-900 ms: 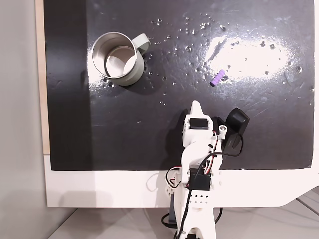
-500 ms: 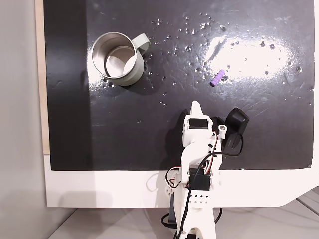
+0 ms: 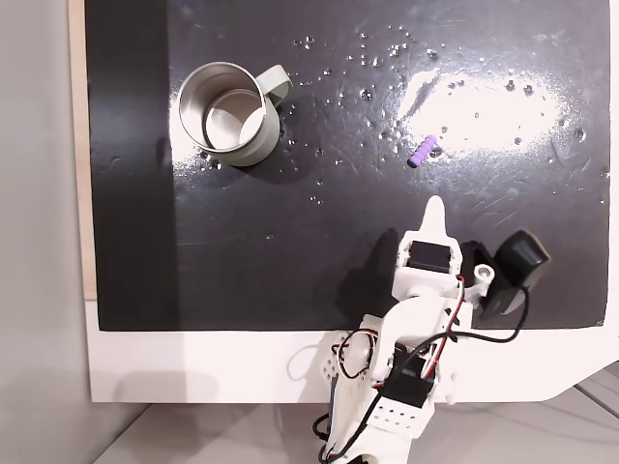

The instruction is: Grasp a pengrip and put it in the cup.

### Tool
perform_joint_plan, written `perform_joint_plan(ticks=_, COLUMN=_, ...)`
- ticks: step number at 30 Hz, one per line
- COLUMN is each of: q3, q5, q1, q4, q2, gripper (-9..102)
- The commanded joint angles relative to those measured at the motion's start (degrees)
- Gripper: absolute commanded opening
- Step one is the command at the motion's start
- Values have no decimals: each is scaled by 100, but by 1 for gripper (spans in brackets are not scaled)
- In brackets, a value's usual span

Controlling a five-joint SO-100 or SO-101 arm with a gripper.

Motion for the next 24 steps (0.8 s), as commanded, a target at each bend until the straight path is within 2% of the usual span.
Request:
perform_joint_plan(ticks=1, q3=-598, q5=-422, q1=316, q4=-132, q2=53, gripper=0)
perform_joint_plan(ticks=11, q3=-782, q5=-1424, q1=642, q4=-826, q2=-387, gripper=0)
perform_joint_plan(ticks=24, q3=-2786, q5=-2250, q1=571, q4=-1380, q2=-4342, gripper=0)
